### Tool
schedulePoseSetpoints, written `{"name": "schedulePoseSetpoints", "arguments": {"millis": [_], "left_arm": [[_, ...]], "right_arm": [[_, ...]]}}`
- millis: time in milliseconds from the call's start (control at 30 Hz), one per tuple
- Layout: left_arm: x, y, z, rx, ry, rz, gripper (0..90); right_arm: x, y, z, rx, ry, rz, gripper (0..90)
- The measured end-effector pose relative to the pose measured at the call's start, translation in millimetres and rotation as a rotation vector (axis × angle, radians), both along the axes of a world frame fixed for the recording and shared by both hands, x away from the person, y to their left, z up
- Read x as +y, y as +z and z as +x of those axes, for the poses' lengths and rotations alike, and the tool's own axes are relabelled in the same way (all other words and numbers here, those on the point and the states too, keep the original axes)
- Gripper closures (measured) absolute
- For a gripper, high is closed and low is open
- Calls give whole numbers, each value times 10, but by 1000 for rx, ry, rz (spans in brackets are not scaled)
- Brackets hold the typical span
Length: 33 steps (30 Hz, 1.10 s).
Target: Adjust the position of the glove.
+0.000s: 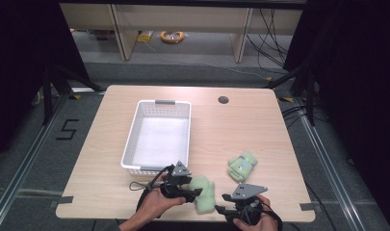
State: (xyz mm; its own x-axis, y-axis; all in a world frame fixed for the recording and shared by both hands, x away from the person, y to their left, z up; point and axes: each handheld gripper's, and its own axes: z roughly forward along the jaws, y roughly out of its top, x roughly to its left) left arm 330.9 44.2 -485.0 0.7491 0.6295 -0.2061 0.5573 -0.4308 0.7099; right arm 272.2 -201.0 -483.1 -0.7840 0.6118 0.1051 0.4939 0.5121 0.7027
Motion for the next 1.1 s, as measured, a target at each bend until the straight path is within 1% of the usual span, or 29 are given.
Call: {"name": "schedulePoseSetpoints", "arguments": {"millis": [67,100,133,200,300,333,367,400,433,467,500,533,567,600,633,667,700,733,767,800,833,867,900,933,967,1000,1033,1067,1100], "left_arm": [[-7,-4,42,3,-6,8,440],[6,-17,90,0,-13,17,448],[10,-22,103,2,-10,20,458],[11,-30,116,3,-7,15,470],[9,-56,134,10,-16,22,482],[5,-79,142,27,-13,31,482],[-2,-89,142,34,-9,26,478],[-2,-89,142,34,-9,26,476],[3,-92,156,20,-24,39,476],[-10,-100,136,52,5,31,485],[-14,-114,145,47,10,28,496],[-1,-122,165,26,-13,47,509],[-1,-122,165,26,-13,47,522],[2,-143,155,31,-16,67,535],[2,-143,155,31,-16,67,541],[-2,-158,145,37,-14,74,546],[1,-167,148,31,-22,88,546],[-5,-164,131,39,-4,85,557],[9,-139,136,12,-36,109,607],[9,-139,136,12,-36,109,635],[5,-132,127,9,-32,112,635],[4,-135,120,1,-29,112,661],[-1,-143,111,-5,-27,99,683],[15,-136,115,-7,-31,119,702],[16,-134,105,8,-20,107,722],[39,-126,120,2,-33,105,740],[45,-127,118,2,-25,91,764],[60,-120,126,-3,-43,97,777],[60,-119,112,2,-33,87,784]], "right_arm": [[7,-7,8,-5,-1,0,525],[22,-9,-4,14,-10,4,525],[18,-16,16,-3,0,-3,525],[31,-27,26,2,5,-3,525],[53,-36,31,8,3,-7,525],[78,-43,41,9,15,-15,525],[97,-49,42,8,15,-17,525],[97,-49,42,8,15,-17,525],[118,-62,42,12,13,-20,525],[149,-82,61,18,27,-34,525],[169,-86,64,26,23,-37,525],[187,-93,74,32,25,-41,526],[187,-93,74,32,25,-41,526],[224,-118,101,28,28,-34,533],[224,-118,101,28,28,-34,533],[249,-127,124,46,28,-51,535],[249,-127,124,46,28,-51,535],[262,-150,144,36,34,-61,542],[297,-187,152,55,23,-67,567],[301,-189,163,56,31,-80,582],[301,-189,163,56,31,-80,582],[303,-184,171,61,49,-87,599],[304,-192,176,39,57,-97,623],[303,-182,170,35,56,-103,647],[311,-200,164,26,51,-92,675],[307,-188,155,31,52,-85,727],[299,-193,144,2,42,-90,783],[293,-182,146,-7,47,-88,802],[285,-181,147,-16,55,-94,809]]}}
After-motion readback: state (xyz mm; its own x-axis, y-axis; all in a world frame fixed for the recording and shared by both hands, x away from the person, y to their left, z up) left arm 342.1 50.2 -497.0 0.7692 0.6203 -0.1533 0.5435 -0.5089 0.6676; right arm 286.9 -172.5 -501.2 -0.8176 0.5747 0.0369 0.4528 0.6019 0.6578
